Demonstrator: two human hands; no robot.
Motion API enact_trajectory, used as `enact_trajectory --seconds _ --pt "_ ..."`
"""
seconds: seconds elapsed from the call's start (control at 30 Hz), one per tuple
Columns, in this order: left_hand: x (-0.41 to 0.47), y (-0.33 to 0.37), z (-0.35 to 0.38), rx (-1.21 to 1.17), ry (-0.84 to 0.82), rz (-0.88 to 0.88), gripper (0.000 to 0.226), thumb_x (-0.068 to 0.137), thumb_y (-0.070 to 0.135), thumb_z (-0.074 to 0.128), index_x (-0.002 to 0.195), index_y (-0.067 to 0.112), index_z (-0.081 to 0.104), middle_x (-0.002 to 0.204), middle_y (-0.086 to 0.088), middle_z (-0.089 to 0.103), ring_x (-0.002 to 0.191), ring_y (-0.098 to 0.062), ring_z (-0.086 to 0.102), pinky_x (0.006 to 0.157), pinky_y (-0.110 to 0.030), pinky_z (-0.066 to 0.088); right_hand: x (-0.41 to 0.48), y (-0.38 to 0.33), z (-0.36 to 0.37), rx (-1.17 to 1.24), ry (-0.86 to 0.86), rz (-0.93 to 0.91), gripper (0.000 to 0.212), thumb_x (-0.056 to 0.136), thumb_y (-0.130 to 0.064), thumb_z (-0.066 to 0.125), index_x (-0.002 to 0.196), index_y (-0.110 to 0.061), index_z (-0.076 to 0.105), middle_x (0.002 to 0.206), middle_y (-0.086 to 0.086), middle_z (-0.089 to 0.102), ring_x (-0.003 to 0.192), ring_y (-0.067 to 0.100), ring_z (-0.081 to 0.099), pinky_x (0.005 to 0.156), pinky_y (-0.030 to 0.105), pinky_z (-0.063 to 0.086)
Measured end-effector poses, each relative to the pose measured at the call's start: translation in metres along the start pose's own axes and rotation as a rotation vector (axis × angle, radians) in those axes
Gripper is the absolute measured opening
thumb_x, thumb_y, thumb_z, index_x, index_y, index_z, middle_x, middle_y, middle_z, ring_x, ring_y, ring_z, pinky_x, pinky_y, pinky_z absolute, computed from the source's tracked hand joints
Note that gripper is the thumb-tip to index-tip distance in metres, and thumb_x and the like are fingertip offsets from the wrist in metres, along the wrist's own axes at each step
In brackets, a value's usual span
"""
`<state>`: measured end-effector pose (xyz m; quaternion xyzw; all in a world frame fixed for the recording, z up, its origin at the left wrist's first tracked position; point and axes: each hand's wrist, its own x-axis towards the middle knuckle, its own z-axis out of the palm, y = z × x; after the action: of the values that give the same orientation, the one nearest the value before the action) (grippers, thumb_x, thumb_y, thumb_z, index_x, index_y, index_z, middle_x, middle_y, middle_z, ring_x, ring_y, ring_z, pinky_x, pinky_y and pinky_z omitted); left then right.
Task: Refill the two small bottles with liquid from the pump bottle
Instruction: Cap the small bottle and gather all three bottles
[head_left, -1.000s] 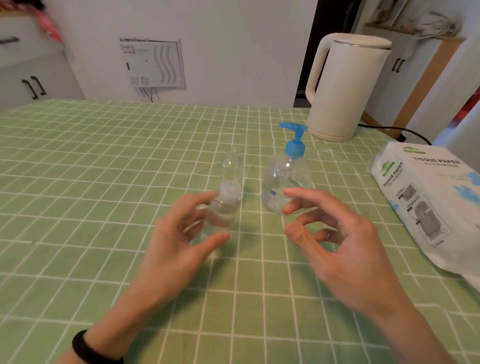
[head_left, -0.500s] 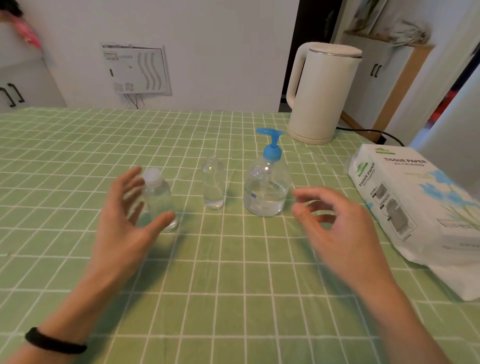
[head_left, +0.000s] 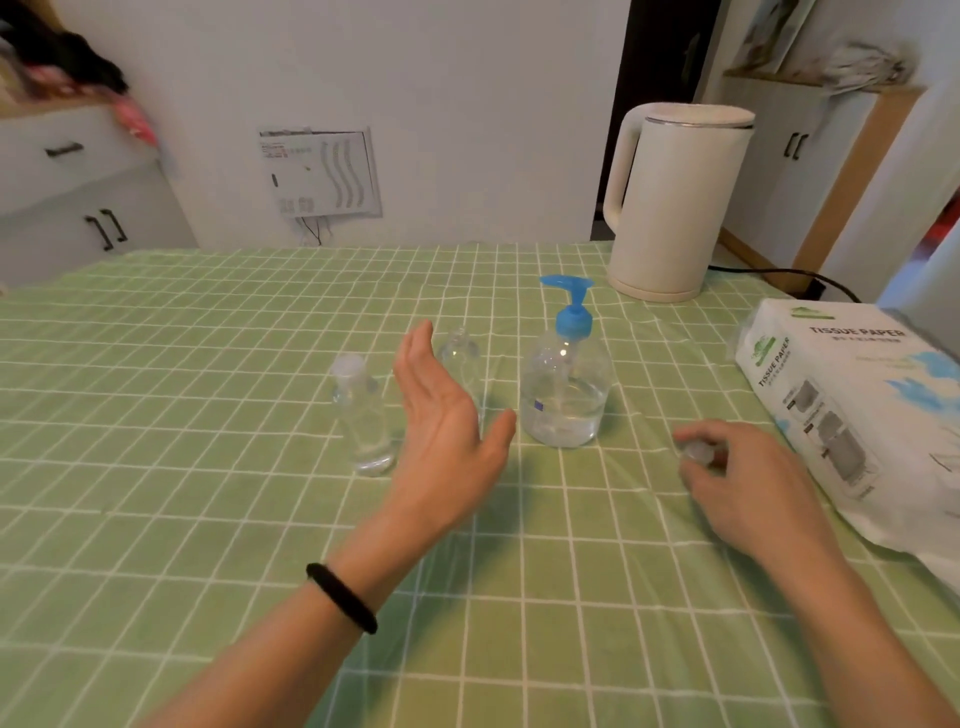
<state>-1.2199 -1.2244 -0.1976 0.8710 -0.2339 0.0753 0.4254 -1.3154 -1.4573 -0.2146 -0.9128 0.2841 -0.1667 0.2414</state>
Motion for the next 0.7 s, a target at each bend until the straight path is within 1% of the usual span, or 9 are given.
enact_trajectory --seconds 0.17,0.23,0.27,0.33,0.37,0.4,0.47,0.57,0.7 --pt "0.017 -0.019 0.014 -0.075 -0.097 -0.146 0.088 0.106 0.017 0.058 0.159 -0.01 -0.007 0.17 -0.002 -0.014 0.162 -0.025 0.001 0.119 -0.022 -0.002 0.003 0.001 0.0 0.057 -0.003 -0.001 0.02 0.097 -0.017 0.067 0.112 -0.026 0.078 0.098 -0.004 0.073 0.087 0.018 0.067 0.08 0.03 0.048" --pt "0.022 -0.023 0.015 -0.122 -0.097 -0.169 0.076 0.107 0.012 0.056 0.158 -0.008 0.004 0.164 0.005 0.004 0.156 -0.028 0.028 0.118 -0.011 0.014 0.003 -0.001 -0.002 0.099 0.018 -0.013 0.018 0.098 -0.022 0.066 0.111 -0.028 0.077 0.092 -0.008 0.07 0.078 0.008 0.063 0.075 0.027 0.044" --pt "0.023 -0.025 0.015 -0.136 -0.086 -0.168 0.068 0.107 0.009 0.055 0.156 -0.006 0.01 0.157 0.006 0.017 0.145 -0.027 0.046 0.113 -0.008 0.027 0.003 -0.002 -0.002 0.126 0.028 -0.023 0.018 0.098 -0.023 0.066 0.111 -0.028 0.077 0.093 -0.009 0.07 0.077 0.003 0.062 0.073 0.026 0.043" --pt "0.022 -0.027 0.014 -0.155 -0.06 -0.158 0.056 0.108 0.003 0.05 0.151 0.002 0.015 0.14 -0.004 0.049 0.116 -0.025 0.067 0.102 -0.024 0.049 0.002 -0.004 -0.004 0.194 0.028 -0.051 0.017 0.096 -0.026 0.069 0.111 -0.03 0.076 0.095 -0.013 0.072 0.078 -0.005 0.061 0.066 0.022 0.042" --pt "0.022 -0.028 0.013 -0.168 -0.05 -0.15 0.053 0.108 0.001 0.048 0.149 0.006 0.015 0.122 -0.009 0.062 0.106 -0.027 0.07 0.099 -0.036 0.055 0.002 -0.005 -0.005 0.243 0.015 -0.067 0.017 0.095 -0.027 0.071 0.111 -0.031 0.075 0.097 -0.015 0.072 0.08 -0.007 0.062 0.063 0.018 0.041" --pt "0.02 -0.029 0.012 -0.188 -0.045 -0.141 0.051 0.108 -0.001 0.047 0.146 0.01 0.014 0.109 -0.004 0.066 0.102 -0.029 0.072 0.098 -0.046 0.058 0.002 -0.007 -0.005 0.299 -0.002 -0.082 0.018 0.094 -0.028 0.073 0.112 -0.031 0.075 0.097 -0.018 0.072 0.081 -0.006 0.064 0.064 0.014 0.042" --pt "0.015 -0.029 0.008 -0.233 -0.053 -0.127 0.049 0.107 -0.002 0.048 0.142 0.014 0.016 0.106 0.001 0.067 0.104 -0.03 0.073 0.1 -0.054 0.058 0.0 -0.01 -0.007 0.406 -0.034 -0.106 0.021 0.091 -0.03 0.076 0.112 -0.032 0.074 0.098 -0.019 0.073 0.082 -0.004 0.068 0.068 0.012 0.047" --pt "-0.004 -0.027 0.003 -0.294 -0.086 -0.097 0.046 0.107 0.004 0.054 0.136 0.017 0.022 0.116 -0.001 0.07 0.104 -0.021 0.075 0.101 -0.052 0.058 -0.005 -0.018 -0.007 0.522 -0.044 -0.162 0.02 0.089 -0.03 0.078 0.109 -0.032 0.074 0.097 -0.018 0.075 0.085 -0.006 0.07 0.069 0.011 0.054" --pt "-0.034 -0.024 -0.005 -0.364 -0.174 0.007 0.049 0.104 0.013 0.063 0.137 0.025 0.027 0.115 0.005 0.074 0.107 -0.012 0.075 0.098 -0.041 0.06 -0.016 -0.032 -0.009 0.687 -0.114 -0.256 0.019 0.089 -0.024 0.08 0.107 -0.028 0.078 0.097 -0.02 0.078 0.089 0.001 0.073 0.073 0.011 0.055"
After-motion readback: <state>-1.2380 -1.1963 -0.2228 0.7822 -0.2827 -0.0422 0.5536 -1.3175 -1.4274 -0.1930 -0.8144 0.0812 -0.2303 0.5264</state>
